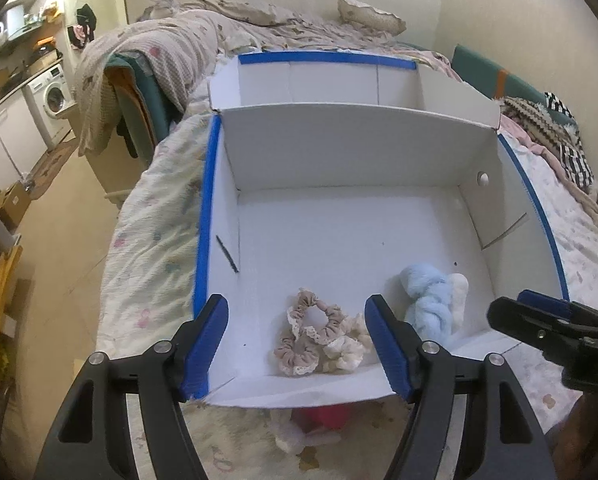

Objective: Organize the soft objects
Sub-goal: 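Open both tools to drop the hair tie and sponge into the box, then move both tools back out of the box toward the items on the bed, then grasp the white tissue with the left tool while the right tool grasps the clear packet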

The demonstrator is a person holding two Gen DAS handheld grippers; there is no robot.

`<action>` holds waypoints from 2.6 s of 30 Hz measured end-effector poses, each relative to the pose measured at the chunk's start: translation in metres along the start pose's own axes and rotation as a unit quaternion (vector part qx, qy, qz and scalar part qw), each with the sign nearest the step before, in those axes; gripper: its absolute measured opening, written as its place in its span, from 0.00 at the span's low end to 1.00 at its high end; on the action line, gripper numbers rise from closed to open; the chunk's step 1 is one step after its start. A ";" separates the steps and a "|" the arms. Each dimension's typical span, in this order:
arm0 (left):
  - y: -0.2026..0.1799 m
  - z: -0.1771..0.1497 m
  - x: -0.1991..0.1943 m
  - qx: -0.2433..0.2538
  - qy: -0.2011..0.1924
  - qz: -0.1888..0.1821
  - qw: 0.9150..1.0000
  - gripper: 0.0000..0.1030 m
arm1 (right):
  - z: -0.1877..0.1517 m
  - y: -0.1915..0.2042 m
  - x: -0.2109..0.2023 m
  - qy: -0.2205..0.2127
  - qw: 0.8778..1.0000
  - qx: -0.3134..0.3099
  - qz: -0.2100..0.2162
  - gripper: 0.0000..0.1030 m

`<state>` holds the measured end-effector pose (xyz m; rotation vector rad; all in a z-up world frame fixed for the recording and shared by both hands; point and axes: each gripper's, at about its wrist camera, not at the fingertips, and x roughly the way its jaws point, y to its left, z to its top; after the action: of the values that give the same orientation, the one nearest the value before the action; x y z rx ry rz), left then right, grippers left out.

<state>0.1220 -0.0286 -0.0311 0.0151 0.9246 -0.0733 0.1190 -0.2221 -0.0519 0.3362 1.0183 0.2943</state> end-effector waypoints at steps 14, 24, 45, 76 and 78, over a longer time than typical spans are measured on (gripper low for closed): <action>0.015 -0.017 -0.035 0.003 -0.015 0.015 1.000 0.74 | -0.026 -0.005 -0.036 -0.015 1.000 0.009 0.006 0.96; 0.016 -0.038 -0.046 -0.006 0.001 0.009 1.000 0.74 | -0.044 -0.010 -0.044 -0.009 1.000 0.008 -0.010 0.96; 0.061 -0.064 -0.004 -0.128 0.108 -0.007 0.986 0.74 | -0.055 -0.034 -0.017 0.058 0.996 0.034 -0.051 0.95; 0.051 -0.082 0.043 -0.121 0.217 -0.058 0.967 0.19 | -0.057 -0.035 0.029 0.138 0.984 0.094 0.052 0.65; 0.052 -0.082 0.034 -0.112 0.206 -0.050 0.971 0.19 | -0.058 -0.027 0.036 0.148 0.982 0.094 0.068 0.53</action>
<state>0.0811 0.0248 -0.1087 -0.2349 1.3443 -0.0598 0.0891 -0.2252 -0.1183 0.5458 1.3222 0.3804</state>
